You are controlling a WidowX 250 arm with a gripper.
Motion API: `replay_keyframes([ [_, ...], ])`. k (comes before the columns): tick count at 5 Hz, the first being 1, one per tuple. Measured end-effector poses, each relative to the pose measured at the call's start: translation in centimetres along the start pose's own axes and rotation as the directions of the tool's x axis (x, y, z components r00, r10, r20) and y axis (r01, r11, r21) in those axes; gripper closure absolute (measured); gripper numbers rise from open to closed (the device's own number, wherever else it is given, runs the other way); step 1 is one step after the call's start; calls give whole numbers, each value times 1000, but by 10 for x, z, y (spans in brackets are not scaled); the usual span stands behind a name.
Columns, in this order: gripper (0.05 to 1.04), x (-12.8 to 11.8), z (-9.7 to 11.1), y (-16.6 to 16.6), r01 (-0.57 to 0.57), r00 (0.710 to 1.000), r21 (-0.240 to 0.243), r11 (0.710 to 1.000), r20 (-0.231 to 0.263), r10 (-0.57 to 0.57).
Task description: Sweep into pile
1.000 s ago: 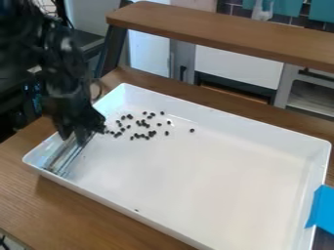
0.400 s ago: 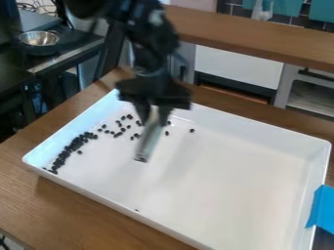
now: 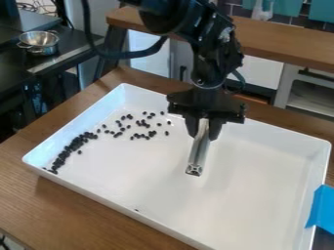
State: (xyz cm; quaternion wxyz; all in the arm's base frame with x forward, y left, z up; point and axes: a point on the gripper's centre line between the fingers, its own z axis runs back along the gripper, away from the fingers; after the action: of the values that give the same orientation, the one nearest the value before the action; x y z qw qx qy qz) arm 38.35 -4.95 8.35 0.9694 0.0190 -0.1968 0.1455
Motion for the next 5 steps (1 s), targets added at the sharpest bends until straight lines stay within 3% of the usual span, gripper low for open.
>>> replay_keyframes([
  [3, 736, 10, -47, -4, 2, 999, 62, 998, -43, 0],
  [5, 736, 23, -59, 13, -35, 996, 90, 995, -74, 42],
])
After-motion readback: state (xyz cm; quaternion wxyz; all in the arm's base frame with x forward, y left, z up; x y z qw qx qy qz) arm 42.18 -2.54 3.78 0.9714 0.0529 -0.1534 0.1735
